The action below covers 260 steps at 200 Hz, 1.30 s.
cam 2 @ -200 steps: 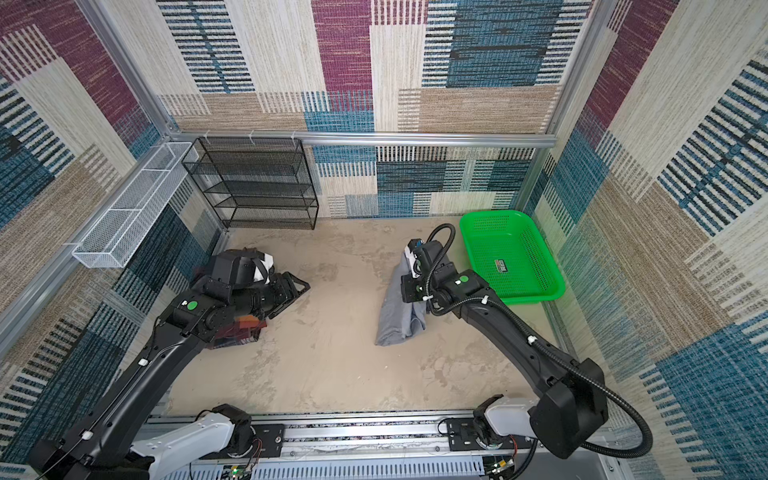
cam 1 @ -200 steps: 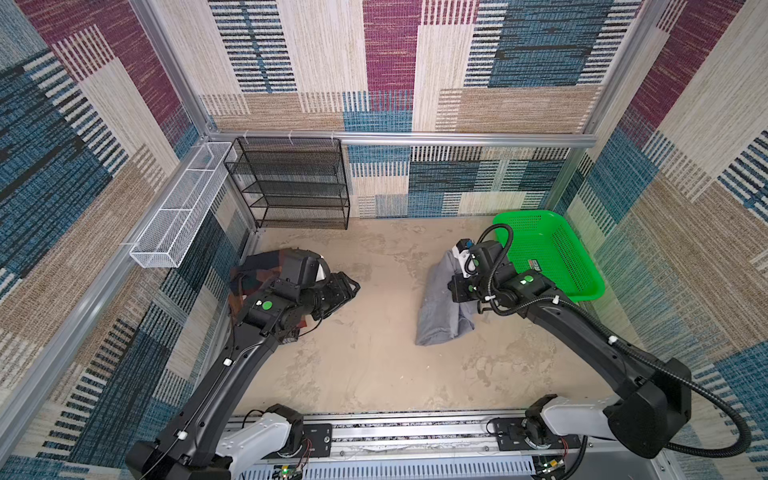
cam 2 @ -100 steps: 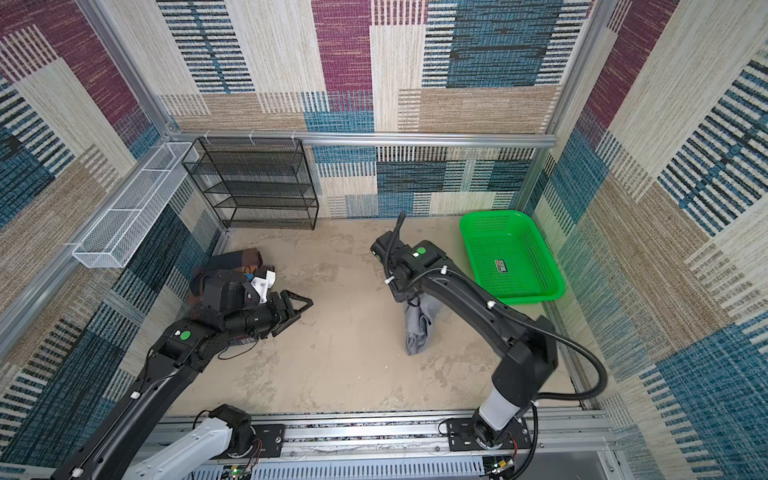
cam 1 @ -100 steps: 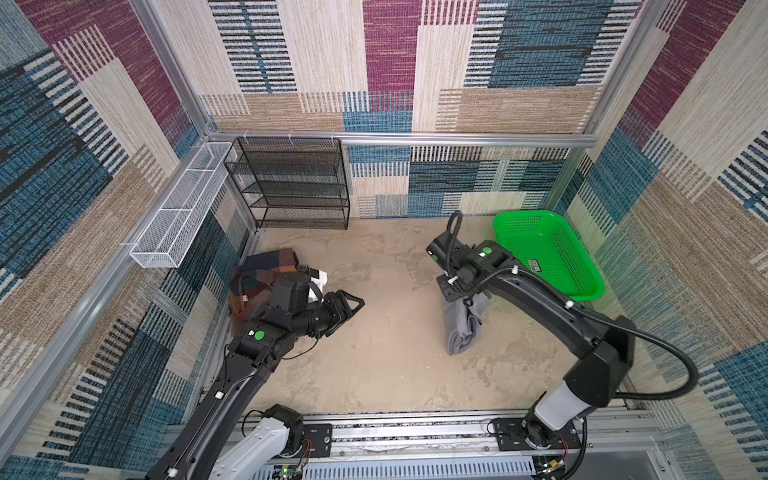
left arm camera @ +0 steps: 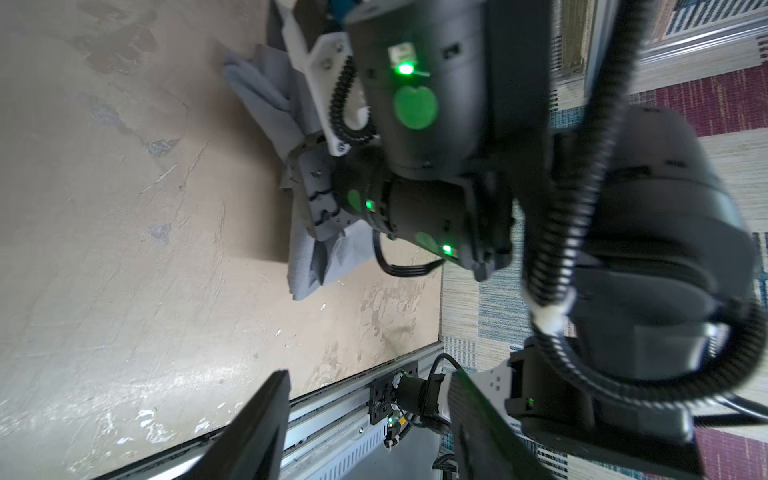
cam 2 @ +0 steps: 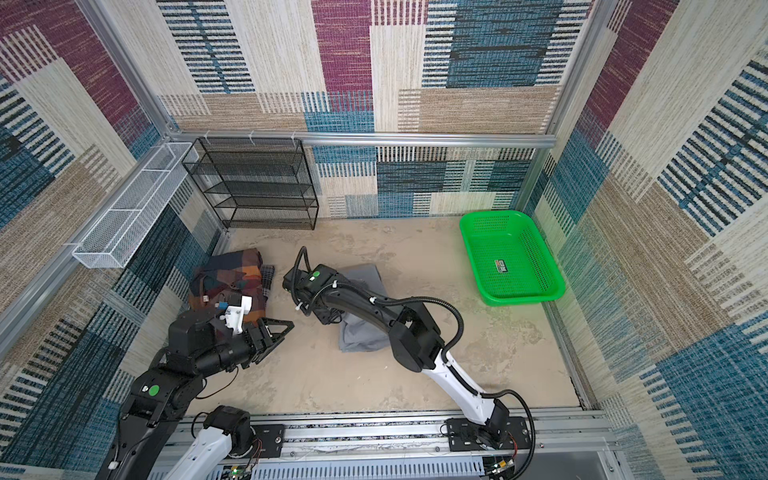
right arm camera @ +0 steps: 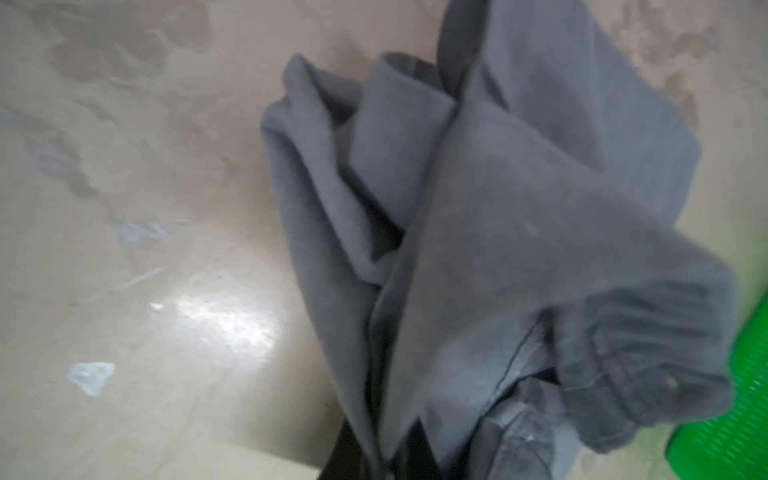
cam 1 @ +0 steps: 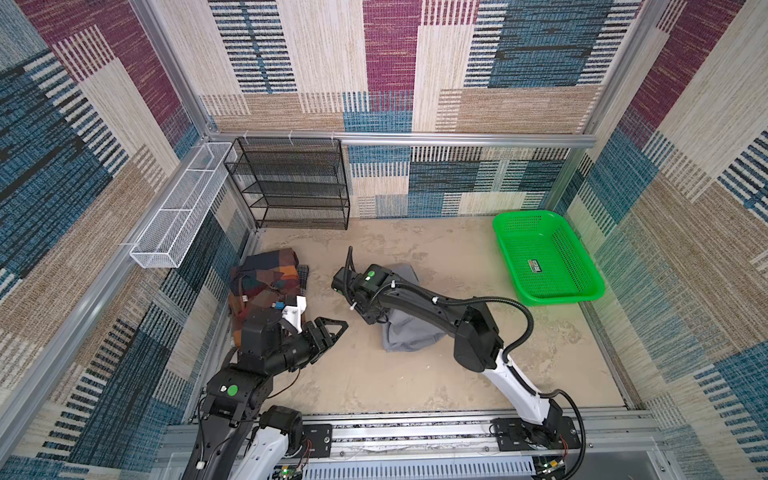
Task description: Fold and stack the long sleeve shirts
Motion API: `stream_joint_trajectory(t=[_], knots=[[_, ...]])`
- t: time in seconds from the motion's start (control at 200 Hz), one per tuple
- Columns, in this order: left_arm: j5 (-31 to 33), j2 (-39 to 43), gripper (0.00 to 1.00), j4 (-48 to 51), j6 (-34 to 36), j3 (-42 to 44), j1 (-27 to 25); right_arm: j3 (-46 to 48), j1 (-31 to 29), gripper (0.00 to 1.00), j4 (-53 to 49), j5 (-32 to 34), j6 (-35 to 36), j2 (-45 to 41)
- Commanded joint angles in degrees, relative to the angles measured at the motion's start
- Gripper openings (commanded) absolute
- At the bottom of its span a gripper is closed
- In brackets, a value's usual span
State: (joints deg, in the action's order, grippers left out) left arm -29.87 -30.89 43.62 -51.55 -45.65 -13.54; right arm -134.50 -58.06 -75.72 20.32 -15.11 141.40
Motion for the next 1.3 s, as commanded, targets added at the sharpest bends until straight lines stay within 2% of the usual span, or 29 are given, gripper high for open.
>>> stream_joint_trajectory(t=[0.0, 0.1, 0.235, 0.356, 0.446, 0.551, 0.651, 0.806, 0.982, 1.192, 1.297], knots=[[1.59, 1.72, 0.64, 6.01, 5.30, -1.28, 0.36, -3.73, -1.41, 0.09, -0.91, -6.10, -1.19, 4.86], [1.39, 3.15, 0.64, 6.89, 5.90, -0.48, 0.44, -7.42, -3.27, 0.20, -0.87, -8.28, -1.73, 7.97], [2.15, 3.47, 0.64, 8.22, 6.98, 0.00, 0.53, -8.38, -4.71, 0.46, 1.94, -11.86, -2.76, 5.27], [4.37, 3.83, 0.65, 10.44, 8.95, -1.25, 0.53, -3.14, -5.50, 0.60, 6.20, -14.82, -3.05, -1.57], [6.60, 4.10, 0.65, 12.19, 10.29, -1.85, 0.54, 2.32, -5.83, 0.65, 10.05, -18.07, -3.26, -6.97], [7.74, 4.42, 0.65, 12.58, 10.74, -0.77, 0.54, 9.36, -5.81, 0.66, 13.96, -20.87, -3.51, -13.75], [8.17, 4.44, 0.65, 12.28, 10.61, 0.83, 0.53, 17.79, -4.83, 0.67, 20.11, -20.26, -4.35, -22.77], [7.20, 3.84, 0.65, 9.47, 9.84, 3.28, 0.54, 31.65, 3.06, 0.63, 31.75, -32.19, -2.86, -30.96], [7.30, 2.72, 0.65, 7.42, 9.15, 5.60, 0.53, 38.94, 8.31, 0.55, 41.16, -36.94, -2.99, -30.28], [6.44, 3.08, 0.65, 4.70, 7.29, 8.79, 0.54, 40.49, 10.86, 0.48, 47.21, -36.09, -3.55, -25.26], [5.90, 3.37, 0.64, 3.94, 6.49, 10.32, 0.53, 42.45, 10.79, 0.44, 51.11, -41.29, -3.41, -24.96]])
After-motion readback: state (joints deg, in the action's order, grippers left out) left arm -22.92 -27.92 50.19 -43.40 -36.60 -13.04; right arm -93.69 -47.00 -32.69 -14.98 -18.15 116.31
